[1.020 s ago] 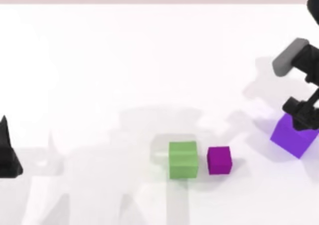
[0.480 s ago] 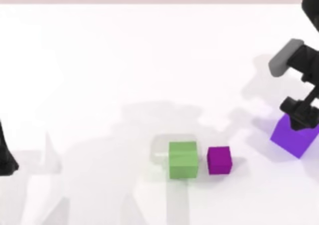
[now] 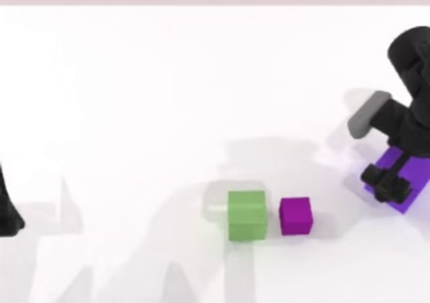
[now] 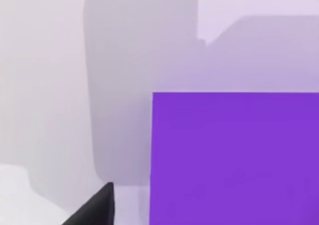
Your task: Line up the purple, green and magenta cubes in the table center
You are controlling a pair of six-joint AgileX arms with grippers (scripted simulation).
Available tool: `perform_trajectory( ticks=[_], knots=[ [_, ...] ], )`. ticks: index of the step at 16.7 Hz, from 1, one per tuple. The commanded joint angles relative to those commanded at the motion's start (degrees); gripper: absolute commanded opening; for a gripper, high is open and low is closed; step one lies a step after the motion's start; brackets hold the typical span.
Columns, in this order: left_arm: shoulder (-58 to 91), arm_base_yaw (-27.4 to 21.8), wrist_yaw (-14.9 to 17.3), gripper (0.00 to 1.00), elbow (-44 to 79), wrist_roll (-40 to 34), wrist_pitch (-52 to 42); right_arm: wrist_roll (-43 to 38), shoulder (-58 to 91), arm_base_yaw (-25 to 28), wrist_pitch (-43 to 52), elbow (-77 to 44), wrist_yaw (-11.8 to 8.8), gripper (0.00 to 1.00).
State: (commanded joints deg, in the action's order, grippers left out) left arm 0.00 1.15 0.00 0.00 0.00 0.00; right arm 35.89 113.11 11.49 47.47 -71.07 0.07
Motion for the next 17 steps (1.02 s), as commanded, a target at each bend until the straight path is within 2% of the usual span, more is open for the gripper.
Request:
perform_trajectory(
  ticks=[6,17],
  knots=[
    [0.0,0.0,0.0,1.0,0.0,0.0,0.0,-0.02,1.06,0.04,-2.15,1.59,0.01,1.0],
    [0.0,0.0,0.0,1.0,0.0,0.0,0.0,-0.02,1.06,0.04,-2.15,1.59,0.01,0.17]
  ],
)
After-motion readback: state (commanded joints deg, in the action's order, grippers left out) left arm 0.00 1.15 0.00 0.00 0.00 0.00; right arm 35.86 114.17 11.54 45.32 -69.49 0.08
